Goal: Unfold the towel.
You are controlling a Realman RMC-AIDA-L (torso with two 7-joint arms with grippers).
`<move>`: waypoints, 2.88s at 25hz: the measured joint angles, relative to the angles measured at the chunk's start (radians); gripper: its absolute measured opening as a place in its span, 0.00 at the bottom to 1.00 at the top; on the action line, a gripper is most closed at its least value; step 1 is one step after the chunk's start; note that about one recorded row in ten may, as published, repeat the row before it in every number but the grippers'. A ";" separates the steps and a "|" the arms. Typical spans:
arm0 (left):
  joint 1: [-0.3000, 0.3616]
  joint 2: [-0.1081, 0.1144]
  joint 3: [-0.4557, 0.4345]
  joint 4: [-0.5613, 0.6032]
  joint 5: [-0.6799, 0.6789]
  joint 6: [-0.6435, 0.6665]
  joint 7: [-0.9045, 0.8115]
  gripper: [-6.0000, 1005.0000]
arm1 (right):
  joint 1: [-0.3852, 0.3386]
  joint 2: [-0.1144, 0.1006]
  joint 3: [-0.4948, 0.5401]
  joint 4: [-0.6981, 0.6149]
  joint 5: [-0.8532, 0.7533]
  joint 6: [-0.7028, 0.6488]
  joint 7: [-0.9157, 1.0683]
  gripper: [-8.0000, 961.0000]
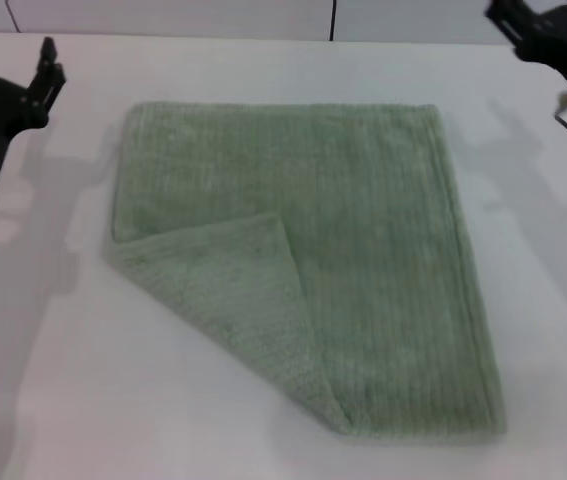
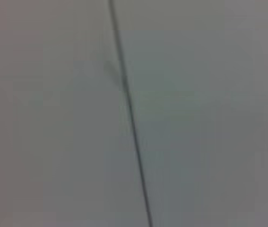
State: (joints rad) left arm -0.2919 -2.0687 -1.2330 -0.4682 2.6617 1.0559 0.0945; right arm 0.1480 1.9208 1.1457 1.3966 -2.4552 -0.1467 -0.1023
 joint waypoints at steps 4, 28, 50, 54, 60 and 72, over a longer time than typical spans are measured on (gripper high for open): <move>0.018 0.005 0.002 -0.097 0.003 -0.114 -0.011 0.81 | 0.065 0.029 0.162 0.094 -0.006 0.402 -0.001 0.77; 0.131 0.063 0.007 -0.757 0.225 -0.806 -0.096 0.80 | 0.391 0.151 0.678 -0.151 0.061 1.037 -0.233 0.01; 0.018 0.003 0.002 -1.248 0.212 -1.996 0.155 0.79 | 0.662 0.098 0.800 -0.419 -0.063 1.306 -0.200 0.01; -0.062 0.000 0.026 -1.177 0.175 -2.115 0.107 0.79 | 0.671 0.099 0.793 -0.446 -0.078 1.306 -0.200 0.01; -0.106 -0.002 0.070 -1.123 0.160 -2.098 0.073 0.79 | 0.711 0.104 0.753 -0.564 -0.079 1.271 -0.209 0.01; -0.181 -0.003 0.095 -1.002 0.166 -2.015 0.031 0.78 | 0.749 0.119 0.658 -0.639 -0.074 1.171 -0.212 0.01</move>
State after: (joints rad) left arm -0.4727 -2.0721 -1.1384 -1.4704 2.8273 -0.9593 0.1252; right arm 0.8966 2.0396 1.8035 0.7577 -2.5289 1.0244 -0.3139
